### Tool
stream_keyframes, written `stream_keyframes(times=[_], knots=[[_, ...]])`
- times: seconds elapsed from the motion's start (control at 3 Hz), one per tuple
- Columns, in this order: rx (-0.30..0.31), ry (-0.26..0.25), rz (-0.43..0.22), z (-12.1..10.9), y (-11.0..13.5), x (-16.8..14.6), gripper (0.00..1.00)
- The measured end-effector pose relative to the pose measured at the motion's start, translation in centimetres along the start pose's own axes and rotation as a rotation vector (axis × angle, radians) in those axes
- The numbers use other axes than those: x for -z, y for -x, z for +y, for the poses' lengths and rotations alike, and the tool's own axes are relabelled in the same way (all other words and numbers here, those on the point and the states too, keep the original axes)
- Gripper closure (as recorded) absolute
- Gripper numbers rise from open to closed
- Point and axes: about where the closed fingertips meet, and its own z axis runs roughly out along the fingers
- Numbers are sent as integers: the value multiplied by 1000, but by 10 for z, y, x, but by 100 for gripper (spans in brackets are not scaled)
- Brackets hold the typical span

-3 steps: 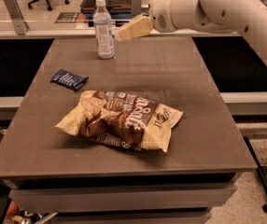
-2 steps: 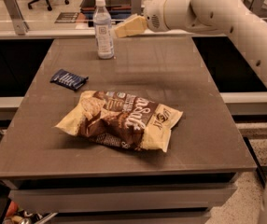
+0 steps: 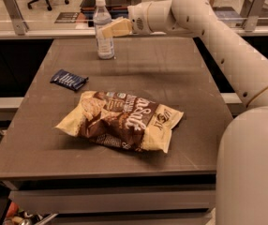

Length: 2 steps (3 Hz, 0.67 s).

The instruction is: Pick blue plastic bottle

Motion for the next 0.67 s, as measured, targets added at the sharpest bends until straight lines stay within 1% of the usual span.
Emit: stream_keyframes(times=[0.33, 0.67], knots=[[-20, 32, -20, 6, -6, -26, 0], [-27, 40, -34, 13, -7, -40, 18]])
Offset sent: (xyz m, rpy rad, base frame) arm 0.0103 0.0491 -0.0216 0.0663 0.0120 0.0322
